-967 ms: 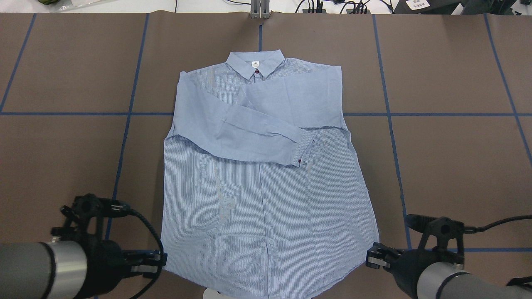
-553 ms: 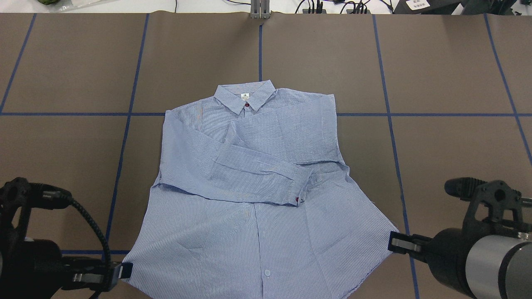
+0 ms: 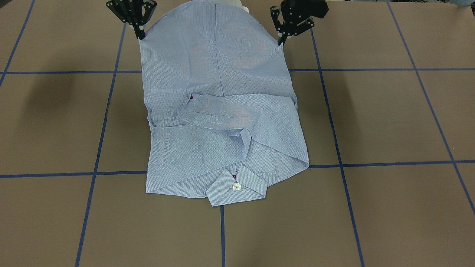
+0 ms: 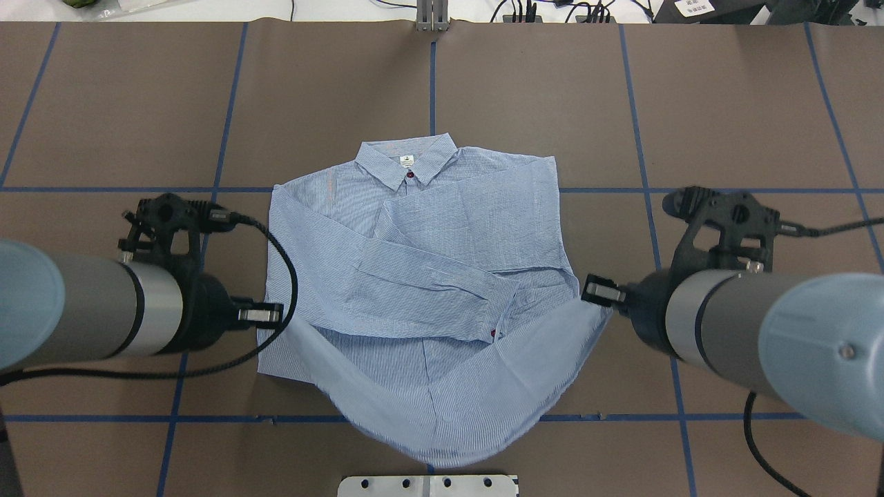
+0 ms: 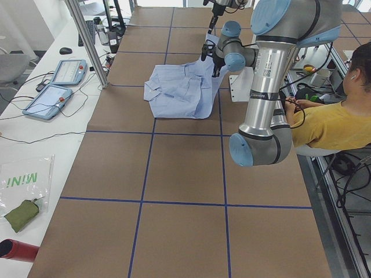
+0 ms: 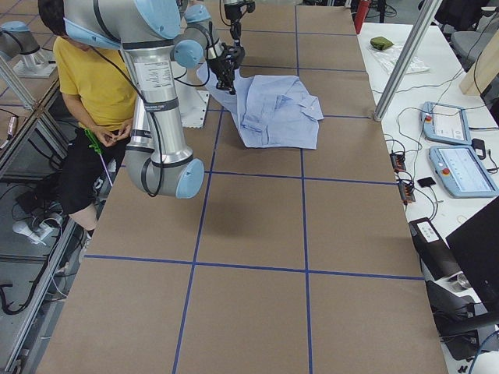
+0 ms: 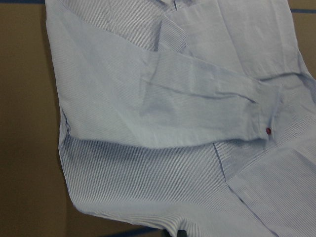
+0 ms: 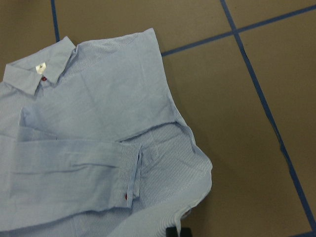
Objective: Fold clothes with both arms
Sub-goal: 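Lift the hem with both grippers and fold it toward the collar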
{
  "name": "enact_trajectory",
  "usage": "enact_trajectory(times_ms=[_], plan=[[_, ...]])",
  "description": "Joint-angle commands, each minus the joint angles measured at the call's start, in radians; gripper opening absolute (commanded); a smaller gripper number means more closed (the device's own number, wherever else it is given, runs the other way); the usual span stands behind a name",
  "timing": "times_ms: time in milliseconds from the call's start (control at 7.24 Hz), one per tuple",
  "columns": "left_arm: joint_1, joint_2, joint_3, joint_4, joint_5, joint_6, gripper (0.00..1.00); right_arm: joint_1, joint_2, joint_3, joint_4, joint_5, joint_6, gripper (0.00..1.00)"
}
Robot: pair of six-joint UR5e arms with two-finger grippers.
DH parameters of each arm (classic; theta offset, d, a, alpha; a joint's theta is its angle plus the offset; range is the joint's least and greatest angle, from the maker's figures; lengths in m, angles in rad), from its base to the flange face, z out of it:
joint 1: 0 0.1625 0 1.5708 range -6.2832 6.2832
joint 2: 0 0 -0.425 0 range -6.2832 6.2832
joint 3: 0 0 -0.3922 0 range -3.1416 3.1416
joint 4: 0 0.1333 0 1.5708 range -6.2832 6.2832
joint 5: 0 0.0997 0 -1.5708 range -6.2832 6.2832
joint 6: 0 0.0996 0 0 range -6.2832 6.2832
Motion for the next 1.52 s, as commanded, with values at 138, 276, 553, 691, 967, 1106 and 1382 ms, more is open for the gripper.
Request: enact_trajectory(times_ms=[138,276,553,691,967,1106,1382], plan=[[-0.195,-0.090,0.138,-0.003,0.013,0.107,0.00,0.227,0.117,-0.255,0.103,0.008,-0.140,0.00],[-0.205,-0.134,0.239,-0.012,0.047,0.107,0.00,0.248,0.129,-0.429,0.286,0.005,-0.142,0.00],[-0.211,-0.153,0.452,-0.215,0.084,0.107,0.00,0.291,0.133,-0.676,0.545,0.000,-0.209,0.00],[-0.219,-0.155,0.543,-0.301,0.084,0.118,0.00,0.298,0.136,-0.733,0.582,0.000,-0.238,0.00],[-0.223,-0.158,0.646,-0.374,0.084,0.196,0.00,0.302,0.265,-0.916,0.598,0.009,-0.260,0.00],[-0.223,-0.159,0.697,-0.409,0.084,0.239,0.00,0.304,0.268,-0.979,0.648,0.011,-0.274,0.00],[-0.230,-0.159,0.797,-0.518,0.084,0.303,0.00,0.333,0.266,-1.096,0.740,0.054,-0.314,0.00]])
